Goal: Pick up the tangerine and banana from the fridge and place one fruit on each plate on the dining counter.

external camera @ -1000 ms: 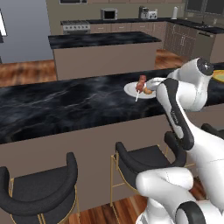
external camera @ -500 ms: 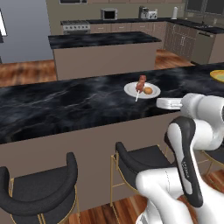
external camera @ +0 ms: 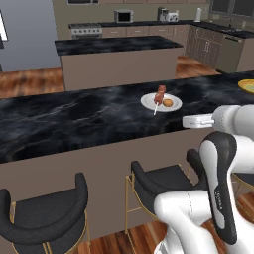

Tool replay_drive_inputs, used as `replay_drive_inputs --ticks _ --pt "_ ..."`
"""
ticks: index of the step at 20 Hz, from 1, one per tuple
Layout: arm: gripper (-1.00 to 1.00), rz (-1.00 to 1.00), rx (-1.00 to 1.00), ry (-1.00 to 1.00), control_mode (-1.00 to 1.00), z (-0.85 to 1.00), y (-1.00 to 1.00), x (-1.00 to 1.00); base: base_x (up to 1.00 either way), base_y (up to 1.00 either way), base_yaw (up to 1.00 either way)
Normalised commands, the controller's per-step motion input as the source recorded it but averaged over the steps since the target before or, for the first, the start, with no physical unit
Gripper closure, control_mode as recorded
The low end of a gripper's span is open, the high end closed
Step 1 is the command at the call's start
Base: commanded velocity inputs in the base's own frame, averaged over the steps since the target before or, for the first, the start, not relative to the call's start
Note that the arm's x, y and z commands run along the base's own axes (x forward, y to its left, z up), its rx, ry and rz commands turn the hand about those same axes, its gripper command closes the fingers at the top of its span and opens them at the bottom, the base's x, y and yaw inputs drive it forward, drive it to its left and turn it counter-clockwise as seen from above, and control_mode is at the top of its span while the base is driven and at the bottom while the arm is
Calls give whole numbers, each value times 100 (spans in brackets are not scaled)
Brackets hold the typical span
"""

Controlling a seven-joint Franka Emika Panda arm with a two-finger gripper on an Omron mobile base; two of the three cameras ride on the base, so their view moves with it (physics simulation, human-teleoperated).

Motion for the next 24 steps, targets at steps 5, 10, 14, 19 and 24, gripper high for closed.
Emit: replay_drive_inputs --ticks 5,10,14,19,24 --pt "-100 0 -6 -5 100 -13 11 -27 -34 -5 0" --pt "-100 0 0 0 100 0 0 0 -37 -73 0" --pt "-100 0 0 0 100 0 0 0 -6 -100 0" --pt "-100 0 0 0 100 0 0 0 0 -100 6" --pt "-100 0 0 0 100 0 0 0 0 -100 8"
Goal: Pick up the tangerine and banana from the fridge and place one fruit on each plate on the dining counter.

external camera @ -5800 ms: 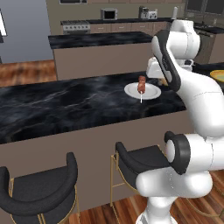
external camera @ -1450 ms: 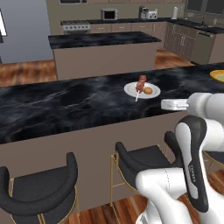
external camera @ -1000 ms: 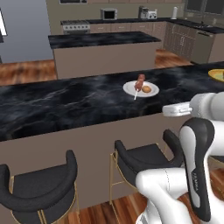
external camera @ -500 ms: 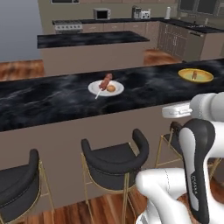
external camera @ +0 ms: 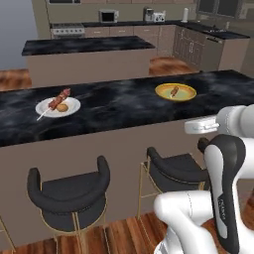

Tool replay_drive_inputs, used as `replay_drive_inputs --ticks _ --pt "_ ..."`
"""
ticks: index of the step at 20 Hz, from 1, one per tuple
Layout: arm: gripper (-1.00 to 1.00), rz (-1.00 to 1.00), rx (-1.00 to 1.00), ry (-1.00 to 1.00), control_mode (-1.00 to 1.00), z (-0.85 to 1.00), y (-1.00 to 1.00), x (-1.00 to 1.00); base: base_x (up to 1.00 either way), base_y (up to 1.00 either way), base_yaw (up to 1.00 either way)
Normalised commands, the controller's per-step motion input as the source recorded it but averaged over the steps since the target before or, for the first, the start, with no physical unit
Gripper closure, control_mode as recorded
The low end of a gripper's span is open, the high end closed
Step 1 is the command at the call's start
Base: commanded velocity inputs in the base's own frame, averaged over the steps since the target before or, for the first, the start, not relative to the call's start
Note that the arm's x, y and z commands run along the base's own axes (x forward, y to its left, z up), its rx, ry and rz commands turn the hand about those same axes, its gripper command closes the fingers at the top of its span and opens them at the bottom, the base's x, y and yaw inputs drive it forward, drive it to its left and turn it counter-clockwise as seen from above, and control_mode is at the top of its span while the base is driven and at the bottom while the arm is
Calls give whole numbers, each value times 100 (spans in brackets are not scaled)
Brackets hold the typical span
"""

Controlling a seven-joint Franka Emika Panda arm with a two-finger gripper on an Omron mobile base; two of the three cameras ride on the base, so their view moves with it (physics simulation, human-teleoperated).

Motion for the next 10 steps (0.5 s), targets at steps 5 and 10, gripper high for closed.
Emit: replay_drive_inputs --ticks 5,10 --pt "-100 0 0 0 100 0 0 0 0 -100 7" --pt "-100 0 0 0 100 0 0 0 1 -100 8"
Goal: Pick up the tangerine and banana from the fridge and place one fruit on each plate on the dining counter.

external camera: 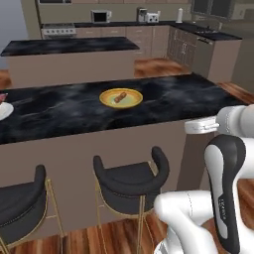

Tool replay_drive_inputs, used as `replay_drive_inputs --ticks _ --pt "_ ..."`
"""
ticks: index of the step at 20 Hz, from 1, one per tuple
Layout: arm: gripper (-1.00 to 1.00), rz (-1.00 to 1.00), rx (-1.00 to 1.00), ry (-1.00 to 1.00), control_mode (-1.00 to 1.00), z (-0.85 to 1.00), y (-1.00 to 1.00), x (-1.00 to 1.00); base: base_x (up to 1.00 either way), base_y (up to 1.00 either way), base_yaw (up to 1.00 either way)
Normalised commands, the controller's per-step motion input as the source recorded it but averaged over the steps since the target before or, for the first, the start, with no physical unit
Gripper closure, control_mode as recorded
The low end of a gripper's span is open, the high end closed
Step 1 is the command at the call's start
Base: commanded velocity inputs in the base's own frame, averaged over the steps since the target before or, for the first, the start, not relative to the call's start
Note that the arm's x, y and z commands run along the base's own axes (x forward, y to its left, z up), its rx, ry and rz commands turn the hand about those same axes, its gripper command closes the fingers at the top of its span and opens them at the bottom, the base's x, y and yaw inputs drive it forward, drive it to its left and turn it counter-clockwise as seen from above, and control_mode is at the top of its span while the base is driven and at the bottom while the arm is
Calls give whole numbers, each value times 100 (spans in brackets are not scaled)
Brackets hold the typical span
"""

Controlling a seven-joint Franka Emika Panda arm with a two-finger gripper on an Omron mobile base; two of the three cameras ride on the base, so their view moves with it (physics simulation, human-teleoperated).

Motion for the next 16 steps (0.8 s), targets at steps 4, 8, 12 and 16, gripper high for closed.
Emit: replay_drive_inputs --ticks 4,8,12,16 --pt "-100 0 0 0 100 0 0 0 5 -100 9" --pt "-100 0 0 0 100 0 0 0 8 -100 10" --pt "-100 0 0 0 100 0 0 0 15 -100 11" --pt "-100 0 0 0 100 0 0 0 24 -100 13"
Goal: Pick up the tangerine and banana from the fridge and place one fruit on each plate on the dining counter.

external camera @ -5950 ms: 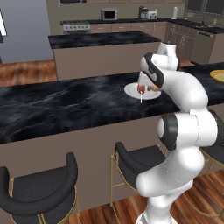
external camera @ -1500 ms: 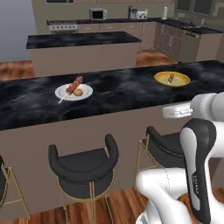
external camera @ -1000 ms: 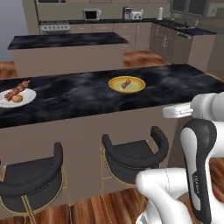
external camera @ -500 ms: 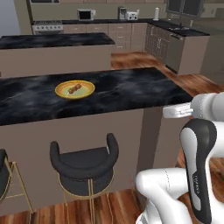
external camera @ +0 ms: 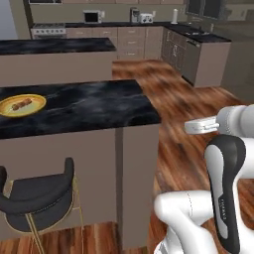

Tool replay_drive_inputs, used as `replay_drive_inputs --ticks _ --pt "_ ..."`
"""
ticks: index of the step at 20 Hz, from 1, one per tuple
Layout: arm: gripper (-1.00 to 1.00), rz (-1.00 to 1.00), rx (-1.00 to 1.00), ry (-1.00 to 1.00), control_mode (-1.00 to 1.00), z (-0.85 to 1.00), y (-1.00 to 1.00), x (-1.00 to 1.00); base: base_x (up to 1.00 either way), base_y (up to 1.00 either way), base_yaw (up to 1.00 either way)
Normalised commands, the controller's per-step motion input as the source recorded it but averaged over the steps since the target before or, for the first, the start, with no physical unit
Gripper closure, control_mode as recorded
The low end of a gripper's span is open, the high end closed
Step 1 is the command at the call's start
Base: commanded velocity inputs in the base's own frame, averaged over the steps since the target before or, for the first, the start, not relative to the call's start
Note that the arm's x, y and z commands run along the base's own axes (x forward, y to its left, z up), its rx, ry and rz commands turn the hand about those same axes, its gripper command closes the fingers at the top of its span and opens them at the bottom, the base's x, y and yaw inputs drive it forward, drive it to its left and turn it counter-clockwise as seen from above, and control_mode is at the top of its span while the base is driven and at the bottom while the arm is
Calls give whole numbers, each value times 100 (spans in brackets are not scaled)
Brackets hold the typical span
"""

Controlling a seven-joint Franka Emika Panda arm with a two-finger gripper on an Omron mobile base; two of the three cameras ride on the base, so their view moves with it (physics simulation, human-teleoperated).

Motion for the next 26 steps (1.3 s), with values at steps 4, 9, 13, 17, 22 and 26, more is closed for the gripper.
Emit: replay_drive_inputs --ticks 4,9,13,17,22,26 --pt "-100 0 0 0 100 0 0 0 44 -100 16" --pt "-100 0 0 0 100 0 0 0 67 -98 24" --pt "-100 0 0 0 100 0 0 0 80 -89 28" --pt "-100 0 0 0 100 0 0 0 86 -83 30" --pt "-100 0 0 0 100 0 0 0 89 -79 32" --pt "-100 0 0 0 100 0 0 0 91 -80 31"
